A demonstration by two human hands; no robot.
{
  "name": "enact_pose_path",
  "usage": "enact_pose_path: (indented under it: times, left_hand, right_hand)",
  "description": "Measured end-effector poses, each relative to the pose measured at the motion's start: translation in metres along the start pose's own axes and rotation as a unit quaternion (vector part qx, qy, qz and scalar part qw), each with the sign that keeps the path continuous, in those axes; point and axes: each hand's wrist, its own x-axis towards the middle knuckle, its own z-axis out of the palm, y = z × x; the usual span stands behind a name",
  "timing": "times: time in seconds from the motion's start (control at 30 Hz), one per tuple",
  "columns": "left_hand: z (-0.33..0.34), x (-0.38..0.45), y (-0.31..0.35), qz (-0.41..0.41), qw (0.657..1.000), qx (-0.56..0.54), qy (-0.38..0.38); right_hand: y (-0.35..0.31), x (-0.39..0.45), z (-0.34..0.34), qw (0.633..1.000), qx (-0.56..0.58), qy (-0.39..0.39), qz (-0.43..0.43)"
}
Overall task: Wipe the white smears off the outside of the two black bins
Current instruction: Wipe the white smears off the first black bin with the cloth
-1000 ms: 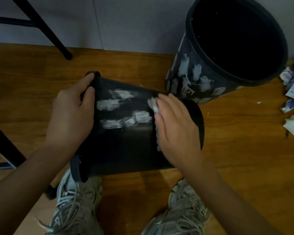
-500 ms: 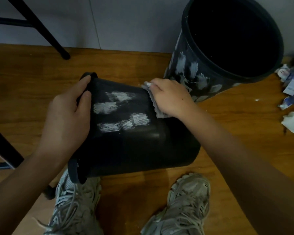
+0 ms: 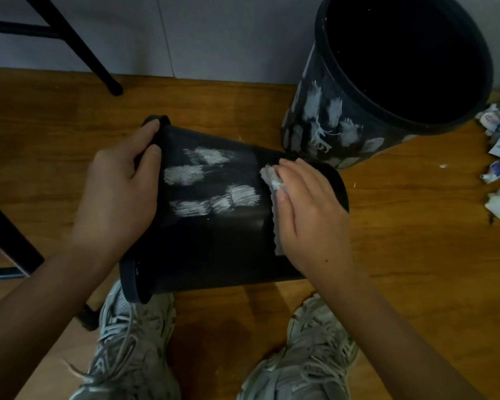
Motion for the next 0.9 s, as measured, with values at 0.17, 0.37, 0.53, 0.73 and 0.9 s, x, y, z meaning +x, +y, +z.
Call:
enact_pose_path:
  times: [0.17, 0.37, 0.53, 0.73, 0.9]
  left_hand:
    - [0.002, -0.002, -0.001, 0.003, 1.000, -0.006, 0.010]
    - [0.005, 0.004, 0.000, -0.008, 1.000, 0.000, 0.025]
    - [0.007, 0.004, -0.002, -0.013, 0.999, -0.006, 0.039]
    - [0.005, 0.003, 0.000, 0.000, 1.000, -0.005, 0.021]
    - [0.000, -0.002, 0.002, 0.001, 1.000, -0.006, 0.008]
  right_hand:
    - [0.021, 0.047, -0.001, 0.993, -0.020, -0.045, 0.112]
    - [0.024, 0.082, 0.009, 0.977, -0.036, -0.140, 0.159]
    - [0.000, 0.027, 0.004, 0.999, -0.011, -0.001, 0.046]
    - [-0.003, -0.009, 0.006, 0.998, 0.029, 0.059, 0.024]
    - [-0.001, 0.018, 0.004, 0.997, 0.029, 0.029, 0.062]
